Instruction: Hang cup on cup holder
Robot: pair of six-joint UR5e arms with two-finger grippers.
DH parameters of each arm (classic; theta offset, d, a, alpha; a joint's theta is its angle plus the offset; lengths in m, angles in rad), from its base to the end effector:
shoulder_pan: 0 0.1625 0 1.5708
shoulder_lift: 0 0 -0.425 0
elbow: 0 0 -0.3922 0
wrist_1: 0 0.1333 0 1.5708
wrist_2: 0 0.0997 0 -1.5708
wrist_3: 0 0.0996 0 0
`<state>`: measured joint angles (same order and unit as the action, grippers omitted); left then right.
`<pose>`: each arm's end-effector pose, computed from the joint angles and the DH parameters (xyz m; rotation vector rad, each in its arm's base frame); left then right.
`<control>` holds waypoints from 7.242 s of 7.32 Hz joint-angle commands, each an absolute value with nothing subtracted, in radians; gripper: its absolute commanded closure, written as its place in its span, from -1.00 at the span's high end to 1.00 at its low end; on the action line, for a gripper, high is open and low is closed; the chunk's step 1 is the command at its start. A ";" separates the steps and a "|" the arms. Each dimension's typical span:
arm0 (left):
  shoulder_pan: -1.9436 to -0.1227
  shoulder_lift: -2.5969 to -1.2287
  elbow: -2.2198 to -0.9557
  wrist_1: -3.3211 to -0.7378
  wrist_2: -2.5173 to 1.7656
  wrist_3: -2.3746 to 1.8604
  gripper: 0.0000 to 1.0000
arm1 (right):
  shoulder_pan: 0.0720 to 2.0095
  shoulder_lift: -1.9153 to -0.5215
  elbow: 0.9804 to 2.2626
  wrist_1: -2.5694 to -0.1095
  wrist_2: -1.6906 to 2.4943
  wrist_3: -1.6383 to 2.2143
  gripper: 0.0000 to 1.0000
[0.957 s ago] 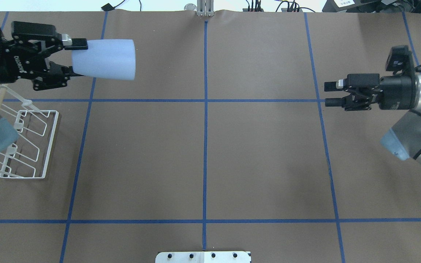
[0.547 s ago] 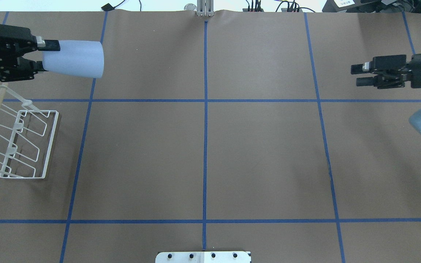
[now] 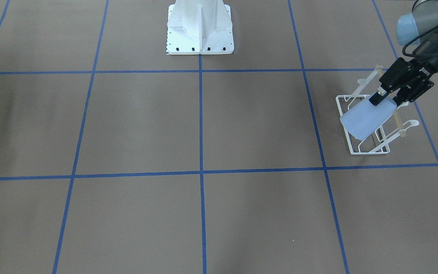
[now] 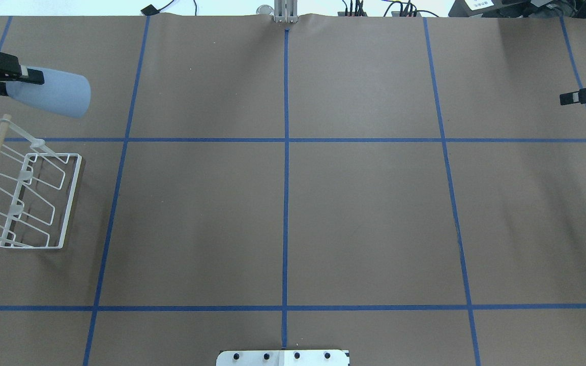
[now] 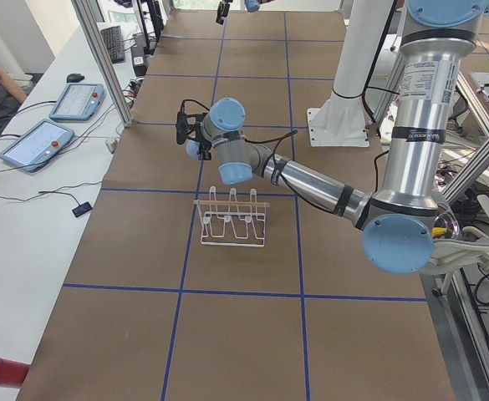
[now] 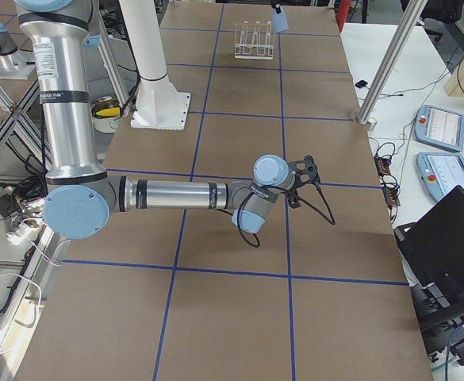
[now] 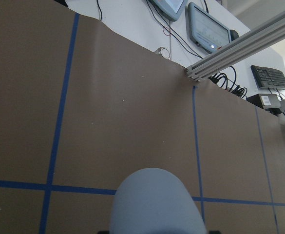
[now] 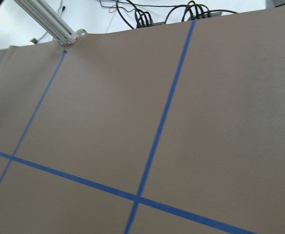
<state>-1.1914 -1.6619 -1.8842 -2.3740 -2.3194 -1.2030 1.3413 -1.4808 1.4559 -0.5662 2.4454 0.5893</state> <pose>0.1254 -0.4913 0.3641 0.3397 1.2670 -0.2511 -0.0672 -0.5377 0.5484 0.5154 -1.0904 -0.1128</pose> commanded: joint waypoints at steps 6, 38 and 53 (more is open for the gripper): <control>-1.123 -1.658 -2.140 -1.571 -2.117 -0.681 -1.00 | 1.397 -1.348 1.701 -1.703 2.362 -0.208 1.00; -1.491 -1.503 -1.781 -1.559 -2.424 -0.130 0.97 | 1.456 -1.450 1.752 -1.798 2.307 -0.198 1.00; -1.497 -1.485 -1.862 -1.552 -2.418 -0.133 0.97 | 1.434 -1.431 1.747 -1.795 2.319 -0.187 1.00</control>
<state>-1.4972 -1.4849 -1.8636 -1.5524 -2.4176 -0.1335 1.4343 -1.4312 1.7480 -1.7948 2.3199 -0.1877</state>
